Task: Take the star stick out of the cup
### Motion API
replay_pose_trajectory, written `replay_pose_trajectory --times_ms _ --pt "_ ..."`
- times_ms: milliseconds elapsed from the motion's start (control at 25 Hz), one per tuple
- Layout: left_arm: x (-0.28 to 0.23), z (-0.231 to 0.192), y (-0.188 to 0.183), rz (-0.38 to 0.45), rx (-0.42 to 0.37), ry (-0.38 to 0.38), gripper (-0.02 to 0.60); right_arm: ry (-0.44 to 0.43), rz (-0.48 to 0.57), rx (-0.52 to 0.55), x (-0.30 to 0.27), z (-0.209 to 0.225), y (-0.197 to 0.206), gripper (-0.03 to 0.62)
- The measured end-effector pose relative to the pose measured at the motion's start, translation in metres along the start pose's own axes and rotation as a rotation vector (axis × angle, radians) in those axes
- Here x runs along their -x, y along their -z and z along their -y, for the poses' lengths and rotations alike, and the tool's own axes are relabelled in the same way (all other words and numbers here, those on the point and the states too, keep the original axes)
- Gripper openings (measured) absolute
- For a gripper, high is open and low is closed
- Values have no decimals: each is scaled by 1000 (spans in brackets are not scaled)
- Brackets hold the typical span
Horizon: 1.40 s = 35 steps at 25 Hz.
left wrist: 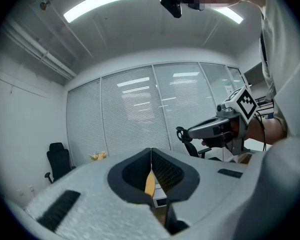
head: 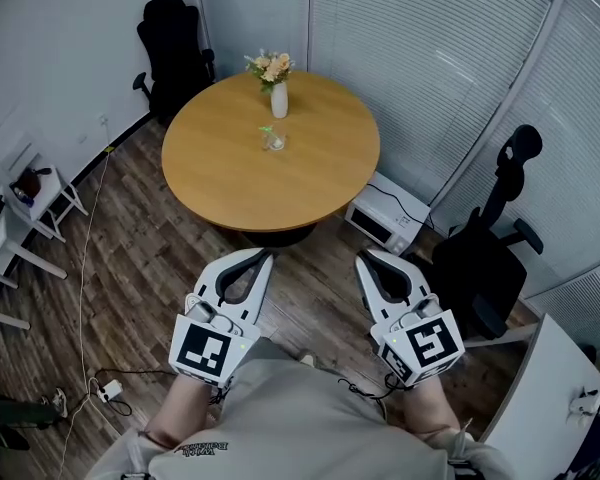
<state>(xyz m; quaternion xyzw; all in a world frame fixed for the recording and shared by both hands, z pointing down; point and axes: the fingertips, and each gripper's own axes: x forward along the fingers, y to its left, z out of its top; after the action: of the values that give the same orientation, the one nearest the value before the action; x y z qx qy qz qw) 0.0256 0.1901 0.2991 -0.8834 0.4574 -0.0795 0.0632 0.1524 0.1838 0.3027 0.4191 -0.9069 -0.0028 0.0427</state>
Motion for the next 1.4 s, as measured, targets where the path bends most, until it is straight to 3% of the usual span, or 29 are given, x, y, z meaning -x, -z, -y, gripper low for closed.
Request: replay_pose_trajectory --times_ms 800,1400 --pt "-18 -14 14 -26 -32 -54 23 -39 25 -3 -24 21 13 35" --pt "-59 -83 40 -56 -9 -53 23 -33 -40 58 -105 41 25 35"
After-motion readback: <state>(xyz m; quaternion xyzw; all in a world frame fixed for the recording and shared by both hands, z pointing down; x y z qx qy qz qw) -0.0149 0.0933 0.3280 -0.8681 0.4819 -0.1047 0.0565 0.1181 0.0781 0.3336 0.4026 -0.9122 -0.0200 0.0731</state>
